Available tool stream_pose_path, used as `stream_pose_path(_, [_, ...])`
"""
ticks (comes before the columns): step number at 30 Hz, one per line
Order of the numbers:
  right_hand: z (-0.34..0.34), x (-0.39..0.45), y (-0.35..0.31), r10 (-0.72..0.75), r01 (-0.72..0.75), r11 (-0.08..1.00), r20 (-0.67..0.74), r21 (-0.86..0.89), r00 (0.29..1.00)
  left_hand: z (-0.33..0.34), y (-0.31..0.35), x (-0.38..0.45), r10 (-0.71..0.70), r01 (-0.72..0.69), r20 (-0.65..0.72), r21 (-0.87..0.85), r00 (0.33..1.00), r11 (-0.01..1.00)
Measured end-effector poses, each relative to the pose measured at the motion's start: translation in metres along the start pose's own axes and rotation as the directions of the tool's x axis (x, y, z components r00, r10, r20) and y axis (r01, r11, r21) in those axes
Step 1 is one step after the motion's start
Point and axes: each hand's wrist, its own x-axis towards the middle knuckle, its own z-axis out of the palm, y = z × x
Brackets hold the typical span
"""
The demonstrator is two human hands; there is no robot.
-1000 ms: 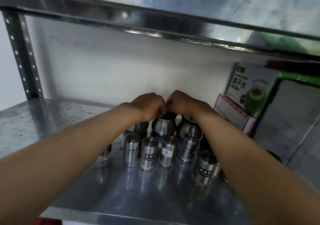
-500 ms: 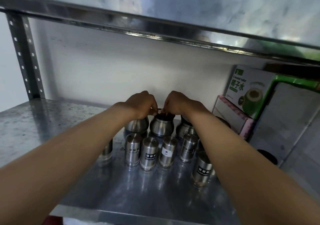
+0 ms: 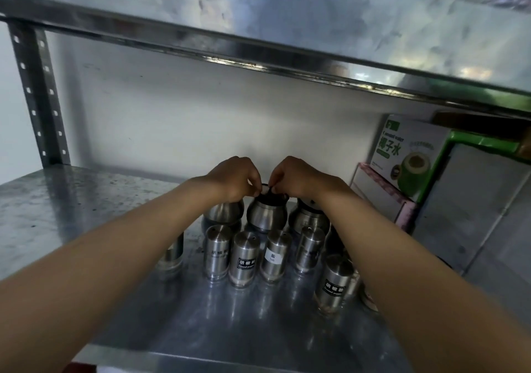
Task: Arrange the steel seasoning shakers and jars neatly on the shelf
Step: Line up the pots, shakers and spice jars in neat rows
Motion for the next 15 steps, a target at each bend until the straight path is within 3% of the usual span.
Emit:
stream_pose_path(11, [-0.001,-0.005,0.003,0.017,-0.029,0.992,0.09,0.127,0.996,-0.022,-0.015,-0.011,-0.017,0.019,-0.055,0.05,0.998,0.999])
stream_pose_path(15, [-0.008,-0.007,-0.003,0.044,-0.052,0.998,0.157,0.045,0.987,-0.037,-0.024,-0.019,-0.05,0.053,-0.064,0.056,0.997,0.997])
